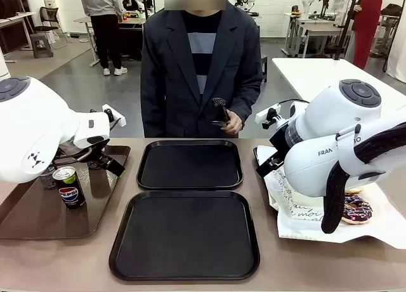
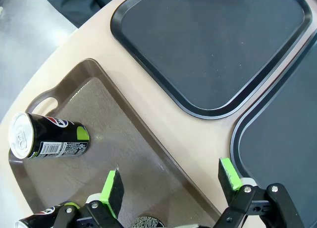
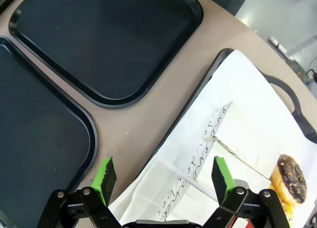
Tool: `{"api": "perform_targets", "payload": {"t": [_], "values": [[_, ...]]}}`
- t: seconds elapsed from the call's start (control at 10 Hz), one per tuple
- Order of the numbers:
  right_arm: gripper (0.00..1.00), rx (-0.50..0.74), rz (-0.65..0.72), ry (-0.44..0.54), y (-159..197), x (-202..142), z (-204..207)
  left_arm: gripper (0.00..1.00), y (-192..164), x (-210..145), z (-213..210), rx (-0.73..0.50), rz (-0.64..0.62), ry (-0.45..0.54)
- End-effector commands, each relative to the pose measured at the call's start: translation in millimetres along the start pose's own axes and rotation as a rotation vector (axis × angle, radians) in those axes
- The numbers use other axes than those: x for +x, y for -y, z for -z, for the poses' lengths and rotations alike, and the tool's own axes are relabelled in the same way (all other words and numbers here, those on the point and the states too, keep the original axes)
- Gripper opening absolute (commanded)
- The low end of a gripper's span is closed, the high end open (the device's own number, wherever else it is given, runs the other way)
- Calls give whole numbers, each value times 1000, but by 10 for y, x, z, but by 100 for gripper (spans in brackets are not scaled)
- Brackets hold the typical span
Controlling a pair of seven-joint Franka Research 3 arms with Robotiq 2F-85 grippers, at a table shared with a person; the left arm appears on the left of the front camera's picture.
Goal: Set up donuts and drinks on trays.
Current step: Pick up one Pepsi coke and place it on the Flat Tray.
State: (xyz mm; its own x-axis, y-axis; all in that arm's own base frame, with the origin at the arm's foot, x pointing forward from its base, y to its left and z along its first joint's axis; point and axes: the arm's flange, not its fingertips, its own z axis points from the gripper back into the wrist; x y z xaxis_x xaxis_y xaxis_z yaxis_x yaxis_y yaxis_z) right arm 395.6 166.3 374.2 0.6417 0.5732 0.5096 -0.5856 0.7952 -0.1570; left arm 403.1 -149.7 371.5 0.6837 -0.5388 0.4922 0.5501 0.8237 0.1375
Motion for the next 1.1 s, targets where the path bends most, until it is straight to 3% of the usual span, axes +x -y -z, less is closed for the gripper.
{"api": "perform_targets", "payload": {"t": [0.0, 0.1, 0.3, 0.4, 0.6, 0.7, 0.8, 0.9, 1.0], "values": [[100, 0, 20, -32, -15, -55, -239, 100, 52, -5, -288, 16, 23, -26], [100, -30, -15, -43, -123, -176, -655, 100, 193, -107, -719, 9, 70, -53], [100, -17, -80, -170, -476, -703, -1373, 100, 527, -612, -1411, -41, 159, -120], [100, 15, -97, -235, -634, -1021, -1564, 100, 665, -921, -1574, -81, 176, -138], [100, 117, -143, -265, -814, -1477, -1617, 100, 741, -1247, -1606, -101, 177, -152], [100, -242, -220, -274, -674, -1500, -1480, 100, 657, -1243, -1408, 186, 245, -122], [100, 51, -125, -271, -559, -255, -1791, 100, 641, -147, -1849, -86, 173, -172], [100, 51, -125, -271, -559, -255, -1791, 100, 641, -147, -1849, -86, 173, -172], [100, -32, -172, -289, -619, -345, -2011, 100, 626, -173, -1997, -2, 207, -161]]}}
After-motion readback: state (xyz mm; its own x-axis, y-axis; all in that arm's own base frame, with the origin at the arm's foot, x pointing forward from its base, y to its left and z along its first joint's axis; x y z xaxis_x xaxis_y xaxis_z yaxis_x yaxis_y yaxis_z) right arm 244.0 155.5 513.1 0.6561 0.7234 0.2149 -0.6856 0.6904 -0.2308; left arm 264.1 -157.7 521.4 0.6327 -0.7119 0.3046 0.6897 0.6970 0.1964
